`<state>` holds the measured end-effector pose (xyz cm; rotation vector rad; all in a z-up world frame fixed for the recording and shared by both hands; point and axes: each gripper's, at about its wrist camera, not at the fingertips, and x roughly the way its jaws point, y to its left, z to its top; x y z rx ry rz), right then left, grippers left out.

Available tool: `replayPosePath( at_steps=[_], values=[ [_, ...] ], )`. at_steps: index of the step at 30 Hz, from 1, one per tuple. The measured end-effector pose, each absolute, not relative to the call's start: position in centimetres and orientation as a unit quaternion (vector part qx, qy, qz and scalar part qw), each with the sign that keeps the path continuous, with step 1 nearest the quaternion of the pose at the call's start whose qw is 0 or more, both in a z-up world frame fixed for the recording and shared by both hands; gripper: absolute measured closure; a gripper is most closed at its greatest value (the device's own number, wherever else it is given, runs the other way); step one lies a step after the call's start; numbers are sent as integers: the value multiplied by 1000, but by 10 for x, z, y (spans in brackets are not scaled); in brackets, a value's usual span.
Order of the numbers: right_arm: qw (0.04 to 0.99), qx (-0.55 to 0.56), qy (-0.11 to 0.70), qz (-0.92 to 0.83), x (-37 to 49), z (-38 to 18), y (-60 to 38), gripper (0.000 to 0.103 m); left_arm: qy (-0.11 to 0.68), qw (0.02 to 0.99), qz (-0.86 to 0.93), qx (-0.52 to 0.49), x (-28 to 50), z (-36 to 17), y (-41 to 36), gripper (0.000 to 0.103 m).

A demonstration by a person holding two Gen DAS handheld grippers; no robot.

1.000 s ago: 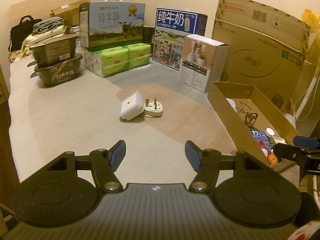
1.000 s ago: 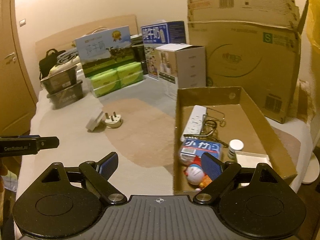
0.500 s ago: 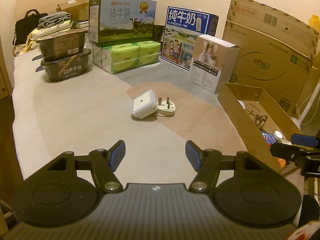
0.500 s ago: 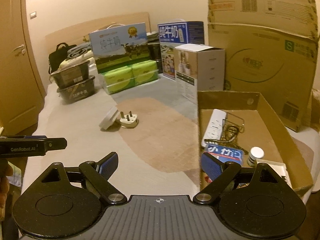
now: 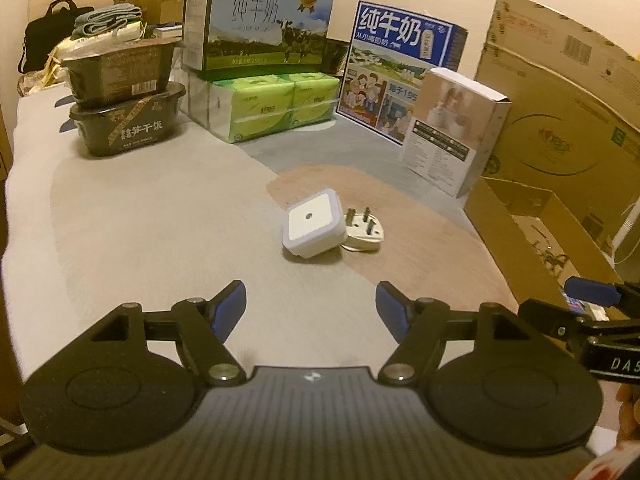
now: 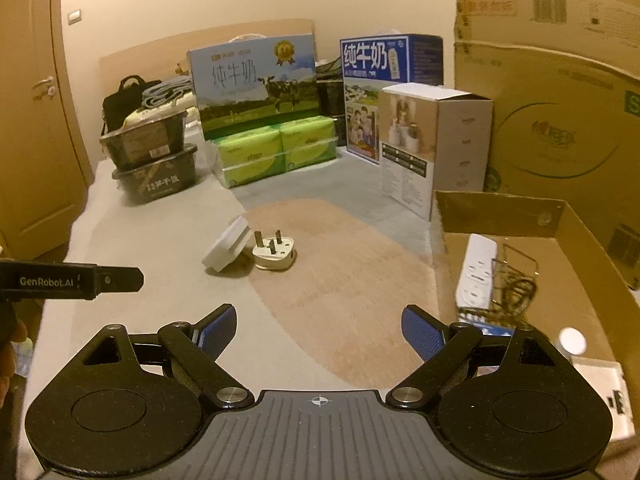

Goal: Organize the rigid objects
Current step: 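Move both grippers back from the box toward the night light and plug, then lower the left gripper onto the white square night light and close on it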

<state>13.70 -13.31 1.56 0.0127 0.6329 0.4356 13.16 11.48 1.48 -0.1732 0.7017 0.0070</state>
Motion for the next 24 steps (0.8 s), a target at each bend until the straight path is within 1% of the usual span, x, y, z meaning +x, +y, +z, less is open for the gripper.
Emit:
replayPosePath(
  at_steps=[11,15,24],
  values=[
    [927,-5,313,208,202,-22,-106,14,356,929,-14,-96,203,-26,133,34],
    [926,-11,316,207,221,-33,-100,14,360,925,-28,-119,225,-39,137,34],
    [923,-12,324,208,241,-50,-92,14,360,920,-46,-147,257,-55,138,34]
  ],
)
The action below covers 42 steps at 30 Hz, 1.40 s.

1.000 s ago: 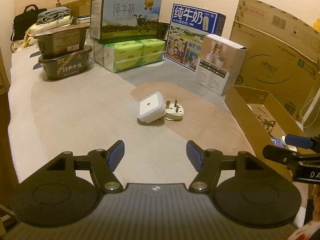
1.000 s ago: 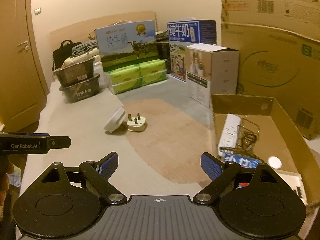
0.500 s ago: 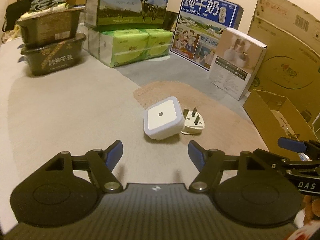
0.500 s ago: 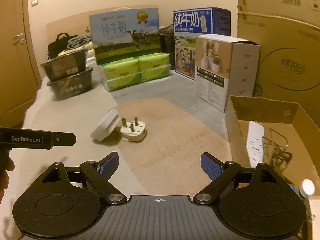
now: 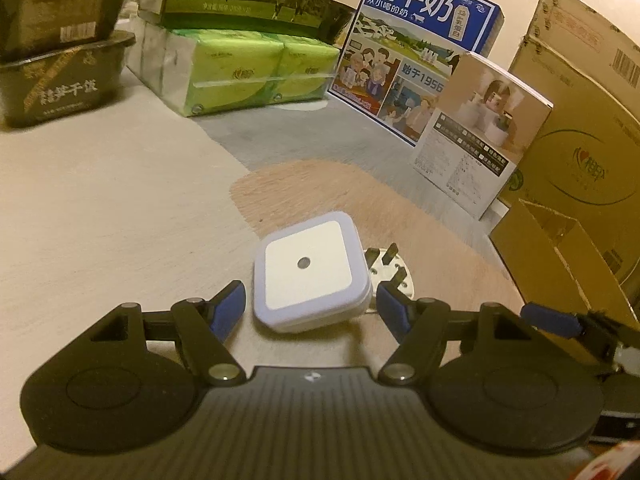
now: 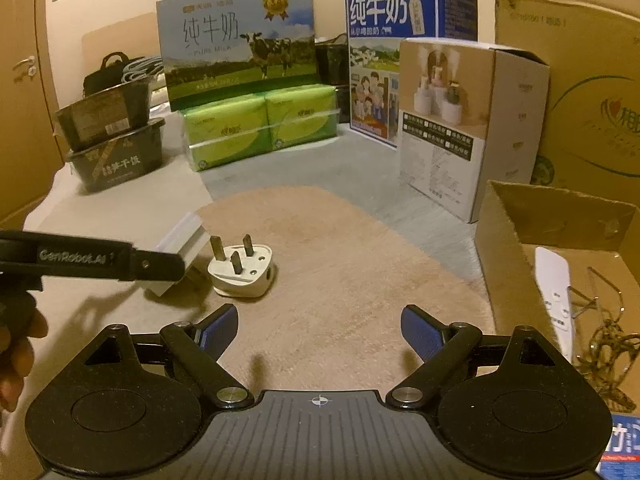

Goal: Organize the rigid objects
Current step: 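Lower the left gripper onto the white square night light and close on it, then grasp the white three-pin plug with the right gripper while the left gripper holds the light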

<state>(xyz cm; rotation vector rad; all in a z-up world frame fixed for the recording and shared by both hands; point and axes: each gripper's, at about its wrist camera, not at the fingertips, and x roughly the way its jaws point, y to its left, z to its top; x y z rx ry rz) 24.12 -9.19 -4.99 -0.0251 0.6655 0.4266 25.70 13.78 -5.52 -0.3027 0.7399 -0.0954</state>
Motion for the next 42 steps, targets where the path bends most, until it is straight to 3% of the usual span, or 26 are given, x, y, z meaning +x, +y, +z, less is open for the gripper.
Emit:
replayPosePath(
  at_steps=[8,11,30,32,34,38,42],
  values=[
    [921,-17,329,208,246,-56,-87,14,364,915,-55,-165,270,-65,143,35],
    [921,-19,329,207,247,-57,-86,14,363,914,-61,-168,272,-65,145,40],
    [914,-29,315,254,270,-69,-29,14,325,943,1,-75,244,-44,177,41],
    [914,-33,313,255,274,-71,-22,17,324,943,4,-70,244,-46,178,40],
    [914,-40,313,254,279,-74,-16,28,324,944,6,-67,244,-47,177,40],
    [915,-47,316,245,287,-79,-9,35,323,944,5,-64,243,-50,178,40],
    [918,-49,312,240,287,-79,-7,50,323,944,4,-62,244,-51,176,40]
  ],
)
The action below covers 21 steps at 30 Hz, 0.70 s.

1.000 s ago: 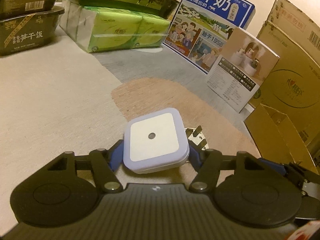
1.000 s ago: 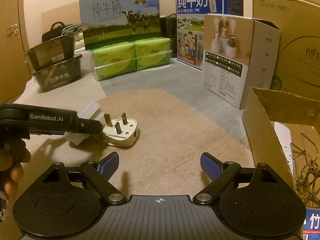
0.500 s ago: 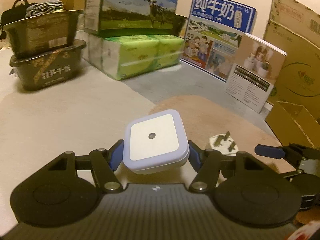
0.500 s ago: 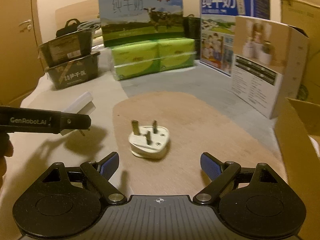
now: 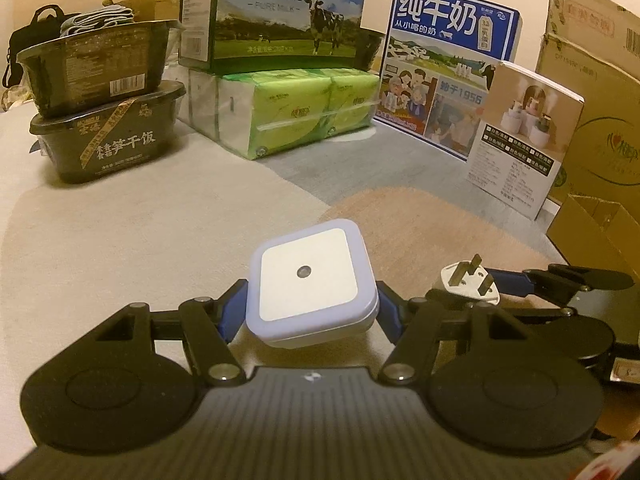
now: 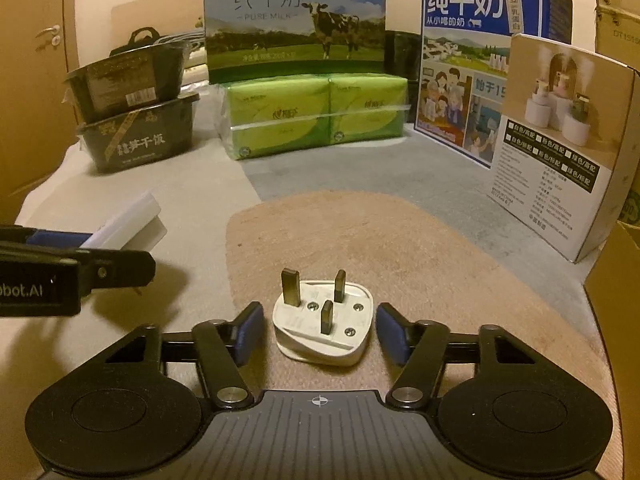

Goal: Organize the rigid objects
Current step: 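Grasp the white three-pin plug with the right gripper while the left gripper holds the light, then carry the night light and the plug toward the cardboard box with both grippers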

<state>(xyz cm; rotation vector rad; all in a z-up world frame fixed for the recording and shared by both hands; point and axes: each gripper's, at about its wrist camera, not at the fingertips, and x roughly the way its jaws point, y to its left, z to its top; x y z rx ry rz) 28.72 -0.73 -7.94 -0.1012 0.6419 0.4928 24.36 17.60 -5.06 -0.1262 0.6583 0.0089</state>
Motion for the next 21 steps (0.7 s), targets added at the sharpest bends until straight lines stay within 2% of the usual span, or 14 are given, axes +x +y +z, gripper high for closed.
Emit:
replayPosePath(
  at_steps=[21],
  values=[
    [918,5,342,199,211,-46,-77,52,339,939,-2,-57,183,-30,121,40]
  ],
)
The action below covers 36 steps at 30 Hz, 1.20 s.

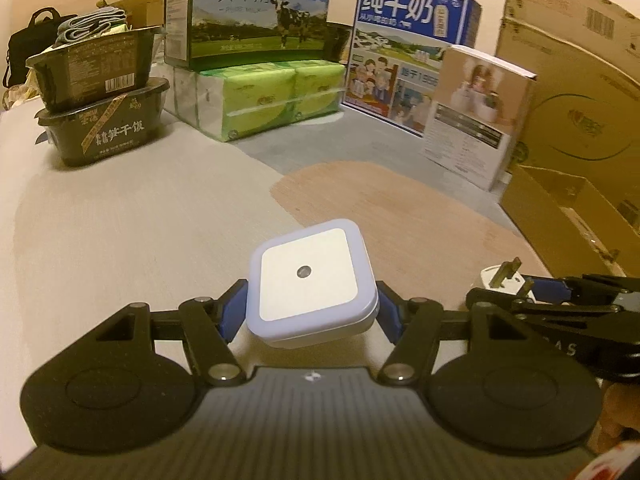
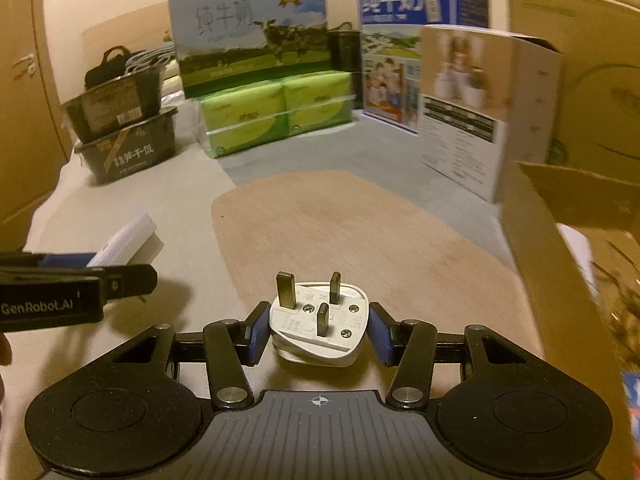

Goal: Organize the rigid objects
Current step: 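Carry the night light and the plug toward the cardboard box with both grippers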

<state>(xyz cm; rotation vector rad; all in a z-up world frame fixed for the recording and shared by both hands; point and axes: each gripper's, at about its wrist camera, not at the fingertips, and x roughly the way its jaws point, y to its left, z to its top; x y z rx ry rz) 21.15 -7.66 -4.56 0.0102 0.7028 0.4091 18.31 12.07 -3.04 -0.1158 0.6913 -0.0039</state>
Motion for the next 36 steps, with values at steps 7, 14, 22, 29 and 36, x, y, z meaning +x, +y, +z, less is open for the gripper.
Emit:
replayPosePath(
  at_steps=[7,14,22,29,36],
  values=[
    [921,15,342,187,174,-23,-106,52,344,937,-9,-61,144,-15,93,40],
    [924,20,333,186,140,2,-131,52,344,937,-16,-60,110,0,70,40],
    [930,24,320,177,106,24,-162,52,336,940,-27,-52,85,20,45,40],
    [935,29,312,165,86,36,-187,52,328,943,-38,-38,71,35,25,40],
    [938,31,309,151,75,43,-210,52,328,943,-50,-28,64,40,6,40]
  ],
)
